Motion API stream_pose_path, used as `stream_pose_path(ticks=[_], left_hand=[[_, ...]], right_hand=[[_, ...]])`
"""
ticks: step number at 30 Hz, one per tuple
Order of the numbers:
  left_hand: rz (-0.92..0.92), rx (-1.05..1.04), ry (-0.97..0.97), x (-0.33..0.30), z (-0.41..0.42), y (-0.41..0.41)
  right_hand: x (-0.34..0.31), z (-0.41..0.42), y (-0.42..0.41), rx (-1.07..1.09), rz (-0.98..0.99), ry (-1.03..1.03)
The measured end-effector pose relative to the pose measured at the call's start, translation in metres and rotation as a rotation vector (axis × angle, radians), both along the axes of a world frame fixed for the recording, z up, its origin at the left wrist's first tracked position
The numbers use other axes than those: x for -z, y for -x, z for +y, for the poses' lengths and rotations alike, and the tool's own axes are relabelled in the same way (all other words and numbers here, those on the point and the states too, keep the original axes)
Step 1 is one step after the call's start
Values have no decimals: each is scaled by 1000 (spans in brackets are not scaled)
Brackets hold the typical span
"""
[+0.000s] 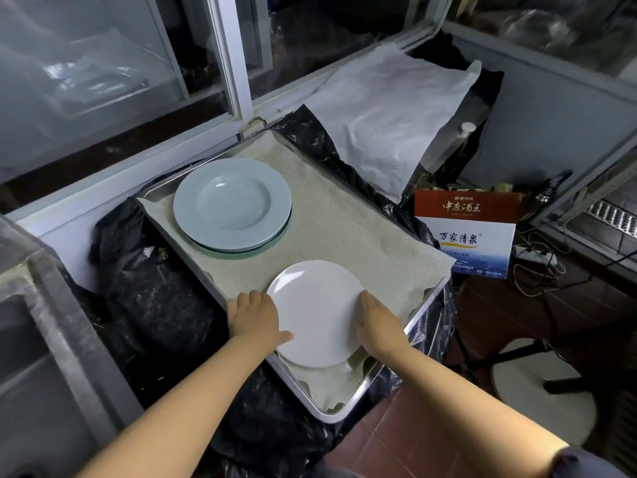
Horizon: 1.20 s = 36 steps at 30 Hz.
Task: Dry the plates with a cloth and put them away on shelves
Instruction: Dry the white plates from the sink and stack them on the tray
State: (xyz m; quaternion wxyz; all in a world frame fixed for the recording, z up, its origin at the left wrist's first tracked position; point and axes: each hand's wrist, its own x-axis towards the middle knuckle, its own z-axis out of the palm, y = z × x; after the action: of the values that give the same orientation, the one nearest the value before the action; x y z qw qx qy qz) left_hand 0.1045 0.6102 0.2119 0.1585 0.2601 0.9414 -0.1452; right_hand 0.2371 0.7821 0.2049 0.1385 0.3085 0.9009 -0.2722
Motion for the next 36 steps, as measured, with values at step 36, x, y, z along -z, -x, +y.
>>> stream_pose_path(ticks=[36], left_hand=[[94,-654,-427,17,-574,-15]], right_hand=[[-14,-491,192,-921,61,218]])
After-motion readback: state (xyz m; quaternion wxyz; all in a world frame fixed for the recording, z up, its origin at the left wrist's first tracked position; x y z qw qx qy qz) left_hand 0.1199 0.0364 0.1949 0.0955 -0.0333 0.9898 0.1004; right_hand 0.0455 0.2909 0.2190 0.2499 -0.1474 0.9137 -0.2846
